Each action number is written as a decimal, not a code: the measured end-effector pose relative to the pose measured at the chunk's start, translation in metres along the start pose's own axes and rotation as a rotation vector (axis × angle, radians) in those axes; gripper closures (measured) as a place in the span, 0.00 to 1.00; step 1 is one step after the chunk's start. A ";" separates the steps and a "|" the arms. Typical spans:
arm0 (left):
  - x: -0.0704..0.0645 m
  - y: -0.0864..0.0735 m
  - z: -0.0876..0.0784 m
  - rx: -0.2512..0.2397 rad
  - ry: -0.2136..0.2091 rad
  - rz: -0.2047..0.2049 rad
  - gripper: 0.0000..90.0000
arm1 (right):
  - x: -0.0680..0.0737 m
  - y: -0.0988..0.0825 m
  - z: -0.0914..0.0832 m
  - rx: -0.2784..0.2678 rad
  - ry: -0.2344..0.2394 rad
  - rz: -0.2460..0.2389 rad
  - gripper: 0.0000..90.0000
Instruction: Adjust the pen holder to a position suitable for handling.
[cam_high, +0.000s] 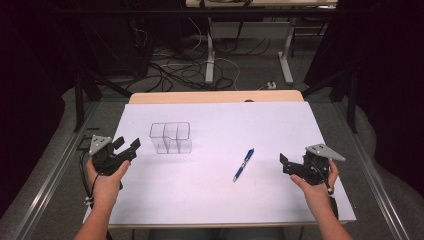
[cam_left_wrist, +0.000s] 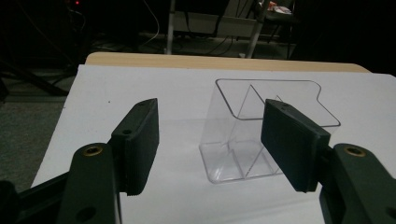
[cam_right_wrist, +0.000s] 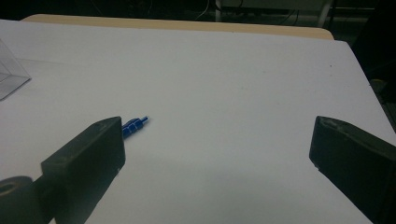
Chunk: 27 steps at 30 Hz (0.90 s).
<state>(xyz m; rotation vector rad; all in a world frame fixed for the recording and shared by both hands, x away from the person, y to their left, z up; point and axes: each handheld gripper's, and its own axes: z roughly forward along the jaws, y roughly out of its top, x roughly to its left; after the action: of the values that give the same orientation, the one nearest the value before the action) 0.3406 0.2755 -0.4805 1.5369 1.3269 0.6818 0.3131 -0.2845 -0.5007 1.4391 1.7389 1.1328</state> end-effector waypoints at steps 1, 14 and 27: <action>0.002 0.002 0.002 0.008 0.002 -0.002 0.42 | 0.000 0.000 0.000 0.001 -0.001 0.002 0.03; 0.022 0.022 0.034 0.077 -0.039 -0.065 0.61 | 0.000 -0.001 0.004 0.007 -0.007 -0.009 0.04; 0.026 0.022 0.063 0.141 -0.089 -0.117 0.88 | 0.000 -0.002 0.005 0.030 -0.011 -0.017 0.04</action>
<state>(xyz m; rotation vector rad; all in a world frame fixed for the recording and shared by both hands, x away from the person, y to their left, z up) 0.4115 0.2825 -0.4898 1.5682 1.4100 0.4498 0.3165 -0.2835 -0.5045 1.4431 1.7641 1.0925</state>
